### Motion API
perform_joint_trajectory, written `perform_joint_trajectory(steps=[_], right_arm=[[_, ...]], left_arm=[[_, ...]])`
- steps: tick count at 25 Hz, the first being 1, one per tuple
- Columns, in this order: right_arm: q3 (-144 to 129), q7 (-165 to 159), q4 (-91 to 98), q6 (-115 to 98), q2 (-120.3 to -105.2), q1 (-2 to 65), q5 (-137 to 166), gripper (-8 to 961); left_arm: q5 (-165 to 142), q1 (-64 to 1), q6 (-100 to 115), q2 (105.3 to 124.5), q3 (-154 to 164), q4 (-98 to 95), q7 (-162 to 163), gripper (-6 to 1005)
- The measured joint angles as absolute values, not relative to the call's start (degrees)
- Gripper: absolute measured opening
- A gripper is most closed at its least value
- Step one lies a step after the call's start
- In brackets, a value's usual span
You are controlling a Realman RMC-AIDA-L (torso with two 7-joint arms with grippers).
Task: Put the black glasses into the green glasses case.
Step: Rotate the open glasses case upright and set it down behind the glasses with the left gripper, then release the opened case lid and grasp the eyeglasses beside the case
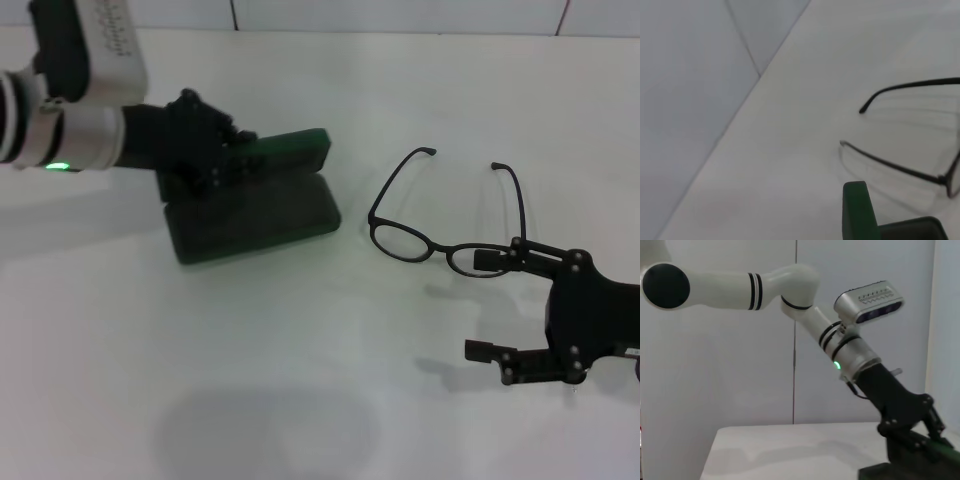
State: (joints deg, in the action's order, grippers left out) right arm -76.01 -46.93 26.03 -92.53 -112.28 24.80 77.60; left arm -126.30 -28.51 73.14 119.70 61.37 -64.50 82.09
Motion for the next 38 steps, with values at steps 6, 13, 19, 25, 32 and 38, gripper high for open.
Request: perform_joint_trajectory(steps=[6,13,19,25,32,38], right_arm=[[-75.9,-46.8,26.0,-92.9,-112.68,24.0,77.4,884],[-75.9,-46.8,26.1,-93.5,-113.06,23.8,77.3,884],[-75.9,-46.8,26.1,-93.2,-113.14,23.7,77.5,883],[-73.9,-45.6,25.8,-92.6,-113.22,23.0,77.4,883],[-71.0,-46.9,29.9,-90.1,-112.93,22.8,78.8,883],[-70.8,-66.4,49.7,-84.1,-112.48,23.0,95.1,877]], left_arm=[[-124.7,-33.7,72.4,119.73,62.0,-58.3,76.3,235],[-121.2,-38.6,72.5,119.8,64.5,-50.7,72.5,268],[-118.1,-38.9,71.7,119.91,68.8,-50.2,72.0,296],[-117.8,-38.3,68.3,120.12,72.1,-50.1,73.7,324],[-113.8,-38.0,65.1,119.98,73.5,-50.6,79.2,357],[-97.2,-32.8,65.7,119.81,71.6,-50.6,76.1,557]])
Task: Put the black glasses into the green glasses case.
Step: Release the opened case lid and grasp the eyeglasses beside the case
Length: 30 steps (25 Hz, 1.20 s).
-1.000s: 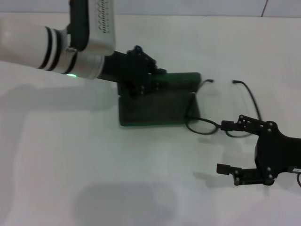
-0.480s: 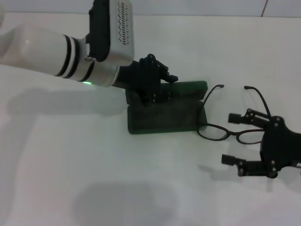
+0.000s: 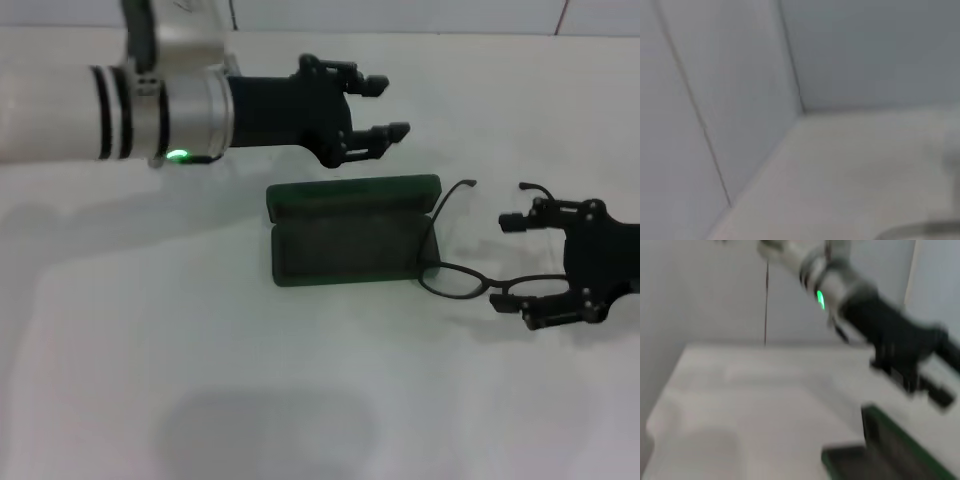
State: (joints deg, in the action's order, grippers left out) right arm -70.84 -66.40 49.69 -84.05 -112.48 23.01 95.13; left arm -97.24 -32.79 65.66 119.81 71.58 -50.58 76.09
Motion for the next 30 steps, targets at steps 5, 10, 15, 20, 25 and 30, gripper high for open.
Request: perform_joint_trajectory(steps=[5,10,15,20,25,30], right_arm=[[-71.0,-81.1,61.7,-85.2,-113.72,26.1,111.5,871],[-73.3,-89.0,67.0,-84.1,-115.82,28.7,124.2,865],[-77.5,-91.1,67.0,-81.7,-115.66,30.4,125.8,859],[-81.1,-92.6,66.7,-78.9,-115.82,31.3,128.0,737],[-83.2,-93.1,66.5,-77.7,-115.88,31.7,129.2,597],[-84.4,-93.2,66.0,-76.5,-115.89,32.1,129.9,439]], left_arm=[[-88.3,-28.1,65.8,119.91,71.9,-48.9,74.8,550],[-86.8,-27.0,66.5,119.95,71.9,-46.3,74.7,546],[-86.1,-26.6,66.6,119.84,71.3,-45.5,74.3,547],[-86.1,-27.1,66.5,119.73,71.3,-45.0,73.9,548],[-86.0,-27.5,66.0,119.7,71.3,-45.0,73.8,548],[-86.0,-27.8,66.0,119.64,71.3,-45.0,73.8,549]])
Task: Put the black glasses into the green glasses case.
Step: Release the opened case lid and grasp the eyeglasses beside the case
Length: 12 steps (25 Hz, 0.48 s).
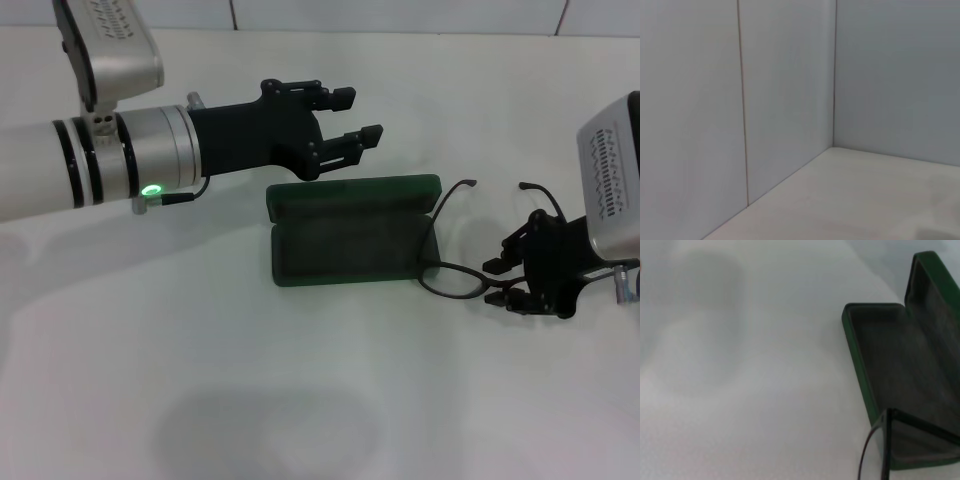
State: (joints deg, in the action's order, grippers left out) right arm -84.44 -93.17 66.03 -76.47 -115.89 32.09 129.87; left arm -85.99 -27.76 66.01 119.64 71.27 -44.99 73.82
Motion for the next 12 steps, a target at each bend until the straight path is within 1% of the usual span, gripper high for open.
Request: perform_joint_trajectory(steps=[3,6,12], right_arm=[[-84.8,-93.2,66.0,-75.8,-115.9,32.1,130.7,321],[-84.8,-93.2,66.0,-75.5,-115.93,32.1,130.4,291],[-84.5,-92.6,66.6,-74.9,-115.98,31.4,128.6,191]], left_arm=[[-86.0,-27.8,66.0,119.61,71.3,-45.0,73.8,550],[-86.0,-27.8,66.0,119.61,71.2,-45.0,73.8,550],[-85.9,-27.9,66.2,119.62,70.6,-45.0,74.2,551]])
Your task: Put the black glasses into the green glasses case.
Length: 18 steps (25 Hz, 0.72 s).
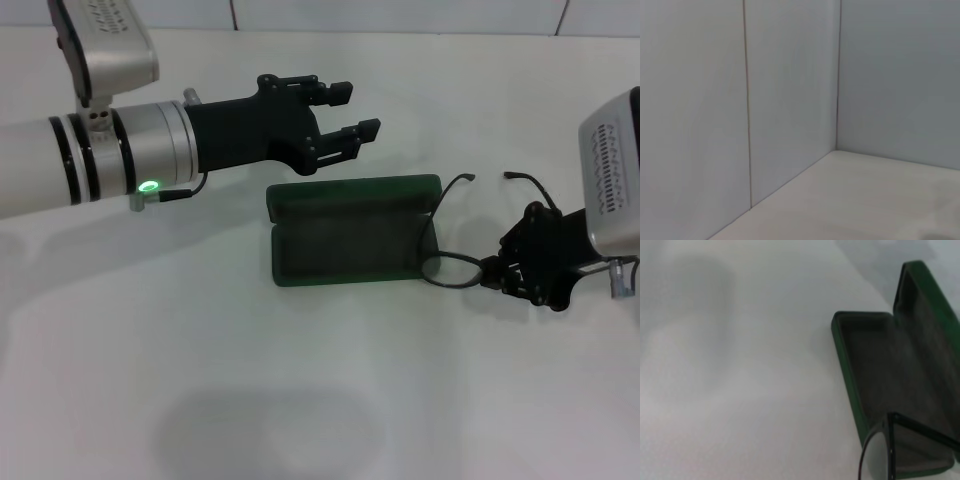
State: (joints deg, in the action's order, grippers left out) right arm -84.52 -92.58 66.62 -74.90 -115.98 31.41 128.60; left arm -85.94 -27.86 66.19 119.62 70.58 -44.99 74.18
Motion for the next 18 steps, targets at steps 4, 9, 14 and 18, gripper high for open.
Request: perform_joint_trajectory(steps=[4,9,14,18], right_arm=[[-83.0,-91.8,67.7,-74.9,-115.85,30.0,127.4,125],[-79.3,-88.4,69.4,-75.4,-115.94,26.7,124.9,124],[-72.7,-81.5,68.6,-77.0,-115.91,24.5,117.3,101],[-69.0,-71.0,63.7,-80.7,-115.8,22.6,107.0,94]], left_arm=[[-85.9,-27.4,66.6,119.65,70.6,-45.2,74.4,552],[-85.1,-27.2,69.7,119.5,70.5,-45.4,76.2,552],[-83.1,-27.1,77.7,119.25,67.6,-45.1,77.1,553],[-82.4,-27.7,85.1,119.38,65.6,-45.0,78.7,554]])
